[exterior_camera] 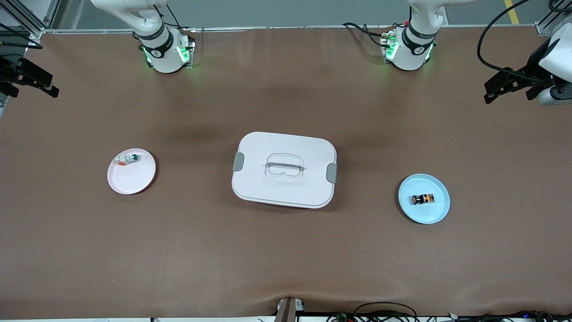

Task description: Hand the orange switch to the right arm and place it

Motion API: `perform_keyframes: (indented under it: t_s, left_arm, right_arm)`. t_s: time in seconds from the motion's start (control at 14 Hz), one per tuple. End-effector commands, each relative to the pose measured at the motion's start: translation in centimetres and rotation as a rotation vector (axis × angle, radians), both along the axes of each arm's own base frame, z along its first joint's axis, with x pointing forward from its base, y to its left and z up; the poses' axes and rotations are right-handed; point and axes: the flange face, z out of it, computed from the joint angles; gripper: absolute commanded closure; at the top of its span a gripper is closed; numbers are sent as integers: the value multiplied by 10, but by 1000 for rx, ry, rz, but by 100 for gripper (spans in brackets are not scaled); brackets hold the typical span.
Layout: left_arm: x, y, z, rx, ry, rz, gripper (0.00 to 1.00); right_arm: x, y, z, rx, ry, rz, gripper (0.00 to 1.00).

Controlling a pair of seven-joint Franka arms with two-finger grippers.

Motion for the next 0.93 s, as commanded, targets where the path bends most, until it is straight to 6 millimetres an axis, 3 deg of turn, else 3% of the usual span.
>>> perform_keyframes:
  t_s: [0.0,0.36,0.5,0.86]
  left_arm:
    - [0,-3,5,-3,-4,-12,0]
    - [2,-1,5,-3,-6,-8,0]
    - [12,-1,3,-6,-6,-10,0]
    - [35,-3,-30,-14,3,-7,0]
  right_arm:
    - [-8,0,4,0,-8,10,0]
    - [-8,0,4,0,-8,12,0]
    - [-8,0,4,0,-6,12,0]
    - [-9,0,6,-1,-11,13,0]
